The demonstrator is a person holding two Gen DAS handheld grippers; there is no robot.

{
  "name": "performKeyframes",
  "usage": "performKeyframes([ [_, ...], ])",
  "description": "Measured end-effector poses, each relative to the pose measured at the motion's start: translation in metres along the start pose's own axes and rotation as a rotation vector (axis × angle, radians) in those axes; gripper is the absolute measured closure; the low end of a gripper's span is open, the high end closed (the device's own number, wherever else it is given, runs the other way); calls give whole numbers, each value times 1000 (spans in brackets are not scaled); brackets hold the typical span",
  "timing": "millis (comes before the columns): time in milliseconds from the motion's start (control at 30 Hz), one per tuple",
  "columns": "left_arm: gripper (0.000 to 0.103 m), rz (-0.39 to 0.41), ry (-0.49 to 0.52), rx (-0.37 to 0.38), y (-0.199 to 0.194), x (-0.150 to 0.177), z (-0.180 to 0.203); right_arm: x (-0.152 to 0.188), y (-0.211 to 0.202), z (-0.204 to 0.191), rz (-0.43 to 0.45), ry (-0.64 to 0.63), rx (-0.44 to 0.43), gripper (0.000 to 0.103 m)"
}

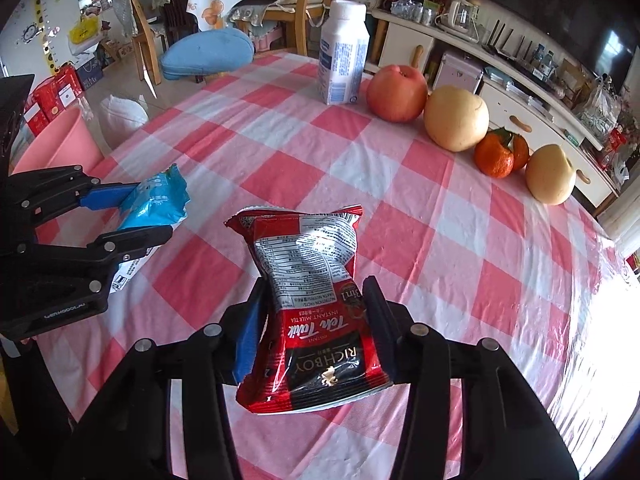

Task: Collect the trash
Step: 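Carry both items over the pink bucket and open both grippers to drop them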

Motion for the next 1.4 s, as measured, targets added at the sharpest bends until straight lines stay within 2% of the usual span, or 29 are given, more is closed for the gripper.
performKeyframes([
  [467, 60, 129, -59, -126, -38, -8, -36, -24, -27, -35, 78, 8, -49, 54],
  [867, 60, 227, -148, -220, -74, -7, -76, -46, -39, -77, 124, 14, -110, 54],
  [1400, 60, 336, -376, -392, -124, 12, -149, -83, -41, -151, 168, -36, -210, 54],
])
Point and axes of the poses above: each gripper's, at about its wrist camera, not at the fingertips, and y roughly the way its jaws point, z to its right, x to its underside, the point moved 1 cm from there along y, roughly the way its jaws point, and after that the axes turned 14 degrees about z, right-handed, at the moved point
